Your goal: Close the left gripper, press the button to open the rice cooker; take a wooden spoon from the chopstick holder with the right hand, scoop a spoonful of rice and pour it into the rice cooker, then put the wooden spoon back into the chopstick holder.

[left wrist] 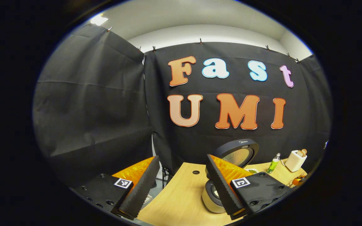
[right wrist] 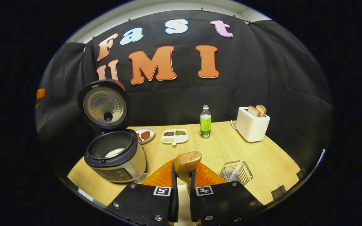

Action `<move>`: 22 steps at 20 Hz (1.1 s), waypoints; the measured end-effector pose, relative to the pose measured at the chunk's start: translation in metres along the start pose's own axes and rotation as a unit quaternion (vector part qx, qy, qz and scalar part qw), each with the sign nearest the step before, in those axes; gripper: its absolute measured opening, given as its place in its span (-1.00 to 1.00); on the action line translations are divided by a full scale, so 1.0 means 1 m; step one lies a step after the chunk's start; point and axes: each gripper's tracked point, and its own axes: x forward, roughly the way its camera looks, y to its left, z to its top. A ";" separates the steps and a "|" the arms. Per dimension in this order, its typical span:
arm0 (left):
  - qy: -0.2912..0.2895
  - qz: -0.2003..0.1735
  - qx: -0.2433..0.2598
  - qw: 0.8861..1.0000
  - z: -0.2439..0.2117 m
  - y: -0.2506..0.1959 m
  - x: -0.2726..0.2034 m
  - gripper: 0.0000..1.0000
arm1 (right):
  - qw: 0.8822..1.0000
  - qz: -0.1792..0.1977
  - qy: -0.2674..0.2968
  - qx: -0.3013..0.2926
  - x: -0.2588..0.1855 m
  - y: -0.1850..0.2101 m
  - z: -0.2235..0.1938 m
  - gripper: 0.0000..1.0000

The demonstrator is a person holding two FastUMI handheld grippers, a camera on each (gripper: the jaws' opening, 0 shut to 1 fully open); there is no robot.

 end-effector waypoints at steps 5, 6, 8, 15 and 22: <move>0.010 -0.001 0.005 1.000 -0.007 0.012 0.004 0.94 | 0.999 -0.022 0.022 -0.022 -0.002 0.005 -0.030 -0.72; 0.011 -0.002 0.001 1.000 -0.008 0.015 0.005 0.94 | 0.999 -0.022 0.029 -0.021 -0.003 0.007 -0.037 -0.72; 0.014 -0.004 -0.006 1.000 -0.012 0.014 0.005 0.94 | 0.999 -0.024 0.028 -0.012 -0.006 0.012 -0.039 -0.71; 0.023 -0.011 0.001 1.000 -0.021 0.015 0.001 0.94 | 0.995 -0.009 0.046 0.085 -0.003 0.036 -0.054 -0.72; 0.026 -0.012 -0.001 1.000 -0.022 0.019 0.000 0.94 | 0.975 0.038 0.048 0.214 -0.002 0.068 -0.056 -0.72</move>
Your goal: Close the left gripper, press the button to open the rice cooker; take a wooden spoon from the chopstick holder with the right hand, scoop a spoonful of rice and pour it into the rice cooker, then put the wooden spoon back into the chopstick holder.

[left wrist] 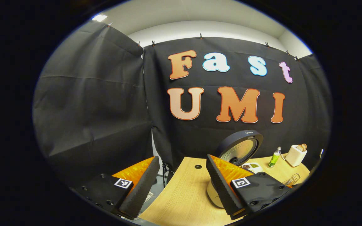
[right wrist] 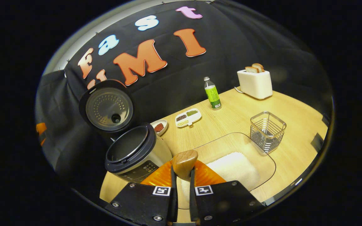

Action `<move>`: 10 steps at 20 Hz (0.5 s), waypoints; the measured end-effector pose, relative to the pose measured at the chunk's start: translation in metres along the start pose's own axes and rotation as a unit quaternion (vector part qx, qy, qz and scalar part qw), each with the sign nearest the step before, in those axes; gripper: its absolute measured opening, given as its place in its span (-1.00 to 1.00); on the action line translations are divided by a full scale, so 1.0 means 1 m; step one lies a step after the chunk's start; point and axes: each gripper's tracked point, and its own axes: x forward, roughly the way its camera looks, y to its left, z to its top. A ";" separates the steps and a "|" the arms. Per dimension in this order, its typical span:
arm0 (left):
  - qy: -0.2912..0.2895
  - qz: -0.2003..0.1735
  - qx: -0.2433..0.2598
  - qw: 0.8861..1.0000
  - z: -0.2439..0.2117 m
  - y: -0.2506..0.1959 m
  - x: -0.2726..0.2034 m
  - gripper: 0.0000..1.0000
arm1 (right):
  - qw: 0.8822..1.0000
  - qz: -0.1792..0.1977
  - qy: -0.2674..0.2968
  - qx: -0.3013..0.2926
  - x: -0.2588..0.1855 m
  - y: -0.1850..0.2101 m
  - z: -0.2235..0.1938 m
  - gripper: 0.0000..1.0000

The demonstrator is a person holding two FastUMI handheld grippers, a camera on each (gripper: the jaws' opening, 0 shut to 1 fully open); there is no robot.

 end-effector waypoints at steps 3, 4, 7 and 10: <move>0.003 -0.003 -0.004 1.000 -0.003 -0.001 0.000 0.94 | 0.998 0.003 0.004 0.060 0.002 -0.012 0.004 -0.72; 0.004 -0.003 -0.006 1.000 -0.004 -0.001 0.000 0.94 | 0.996 0.003 0.009 0.085 0.002 -0.020 0.005 -0.72; 0.004 -0.005 -0.007 1.000 -0.003 -0.002 -0.002 0.94 | 0.986 0.007 0.021 0.166 0.004 -0.039 0.007 -0.80; -0.001 -0.006 -0.005 1.000 0.001 -0.002 -0.005 0.94 | 0.968 0.014 0.027 0.248 0.005 -0.057 0.008 -0.72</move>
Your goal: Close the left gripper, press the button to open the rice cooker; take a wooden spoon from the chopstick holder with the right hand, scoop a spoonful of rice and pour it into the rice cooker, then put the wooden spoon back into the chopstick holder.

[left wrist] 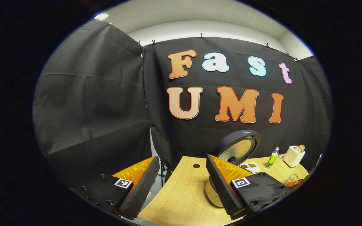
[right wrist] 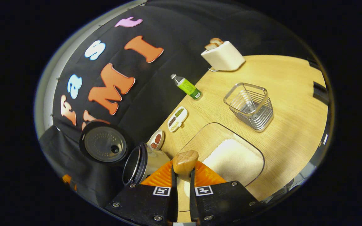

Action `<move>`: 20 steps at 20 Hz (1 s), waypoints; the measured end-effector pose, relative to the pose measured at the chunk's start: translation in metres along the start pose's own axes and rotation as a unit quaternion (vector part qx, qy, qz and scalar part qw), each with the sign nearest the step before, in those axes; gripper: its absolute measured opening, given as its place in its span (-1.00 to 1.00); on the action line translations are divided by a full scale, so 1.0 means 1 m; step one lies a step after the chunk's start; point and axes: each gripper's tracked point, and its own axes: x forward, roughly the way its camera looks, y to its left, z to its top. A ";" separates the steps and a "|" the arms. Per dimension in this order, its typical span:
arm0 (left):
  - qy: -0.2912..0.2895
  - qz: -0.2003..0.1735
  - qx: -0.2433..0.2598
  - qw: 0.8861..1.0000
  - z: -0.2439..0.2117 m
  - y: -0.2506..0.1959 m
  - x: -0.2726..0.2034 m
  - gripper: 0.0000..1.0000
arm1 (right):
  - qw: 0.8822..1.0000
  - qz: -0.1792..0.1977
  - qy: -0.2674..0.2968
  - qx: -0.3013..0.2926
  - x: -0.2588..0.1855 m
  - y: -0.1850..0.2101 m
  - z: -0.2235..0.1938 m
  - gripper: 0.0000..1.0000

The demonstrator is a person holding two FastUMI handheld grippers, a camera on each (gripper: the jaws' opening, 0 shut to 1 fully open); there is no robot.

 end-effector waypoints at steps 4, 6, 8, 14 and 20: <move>-0.006 -0.005 0.005 1.000 0.005 -0.005 -0.004 1.00 | 0.996 0.017 -0.010 0.091 -0.008 -0.011 0.015 -0.72; -0.009 -0.008 0.007 1.000 0.008 -0.010 -0.004 0.94 | 0.993 0.016 -0.013 0.112 -0.012 -0.017 0.022 -0.72; -0.013 -0.016 0.005 1.000 0.010 -0.017 -0.005 0.94 | 0.992 0.007 -0.013 0.122 -0.013 -0.024 0.028 -0.72; -0.015 -0.028 0.003 0.999 0.009 -0.030 -0.001 0.94 | 0.985 0.022 -0.030 0.169 -0.027 -0.019 0.055 -0.72; -0.023 -0.033 0.012 0.999 0.015 -0.034 0.003 0.94 | 0.979 0.040 -0.041 0.196 -0.038 0.010 0.078 -0.72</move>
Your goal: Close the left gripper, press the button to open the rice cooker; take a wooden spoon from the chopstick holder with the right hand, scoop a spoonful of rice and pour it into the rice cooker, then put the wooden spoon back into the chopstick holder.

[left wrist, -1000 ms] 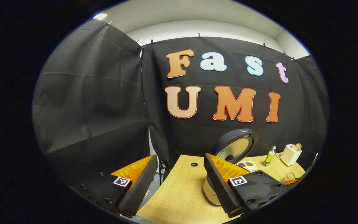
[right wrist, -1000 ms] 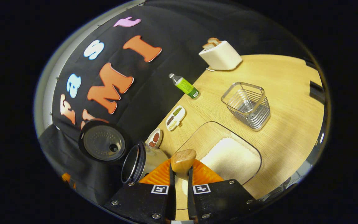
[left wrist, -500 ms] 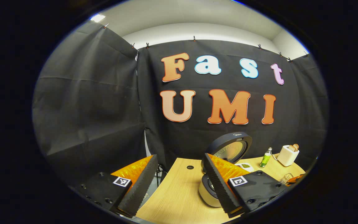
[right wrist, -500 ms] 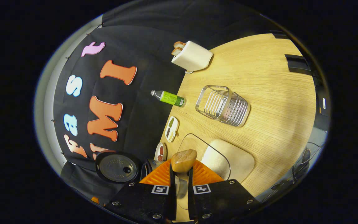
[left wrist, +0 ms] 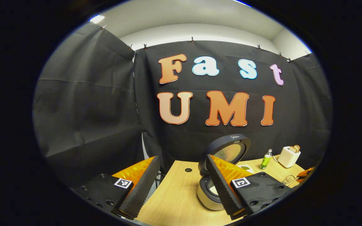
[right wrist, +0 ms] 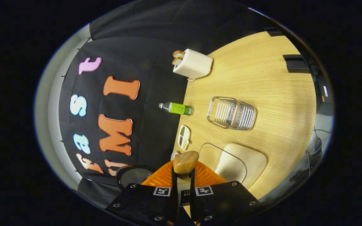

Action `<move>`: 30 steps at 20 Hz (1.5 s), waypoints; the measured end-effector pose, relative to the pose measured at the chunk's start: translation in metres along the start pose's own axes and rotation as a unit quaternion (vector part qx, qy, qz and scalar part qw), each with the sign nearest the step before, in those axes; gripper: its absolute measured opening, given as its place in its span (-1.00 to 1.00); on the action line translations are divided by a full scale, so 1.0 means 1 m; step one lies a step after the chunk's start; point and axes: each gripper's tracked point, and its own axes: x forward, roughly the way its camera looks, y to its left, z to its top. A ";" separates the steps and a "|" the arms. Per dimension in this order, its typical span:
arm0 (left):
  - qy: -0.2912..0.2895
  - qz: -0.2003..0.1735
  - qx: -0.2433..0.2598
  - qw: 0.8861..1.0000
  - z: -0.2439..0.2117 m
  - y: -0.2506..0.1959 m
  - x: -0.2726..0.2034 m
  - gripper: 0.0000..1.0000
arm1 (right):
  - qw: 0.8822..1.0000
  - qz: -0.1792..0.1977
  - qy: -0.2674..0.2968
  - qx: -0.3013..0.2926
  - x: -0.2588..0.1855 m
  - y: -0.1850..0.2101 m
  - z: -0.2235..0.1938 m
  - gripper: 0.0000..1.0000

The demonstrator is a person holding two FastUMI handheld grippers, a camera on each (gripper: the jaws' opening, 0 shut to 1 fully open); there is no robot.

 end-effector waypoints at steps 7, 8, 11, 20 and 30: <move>0.006 -0.003 -0.016 1.000 -0.007 0.005 0.004 0.95 | 0.998 0.053 0.002 0.032 0.004 0.074 0.006 -0.72; 0.008 -0.001 -0.017 1.000 -0.008 0.008 0.005 0.95 | 0.998 0.052 0.001 0.032 0.008 0.083 0.005 -0.72; 0.017 0.002 -0.018 1.000 -0.017 0.014 0.005 0.96 | 0.997 0.065 0.004 0.030 0.016 0.115 -0.004 -0.72; 0.027 0.014 -0.026 0.999 -0.029 0.040 0.008 0.94 | 0.994 0.099 0.035 -0.024 0.059 0.203 -0.060 -0.72; 0.036 0.026 -0.032 0.999 -0.039 0.062 0.007 0.96 | 0.983 0.105 0.053 -0.140 0.095 0.246 -0.123 -0.72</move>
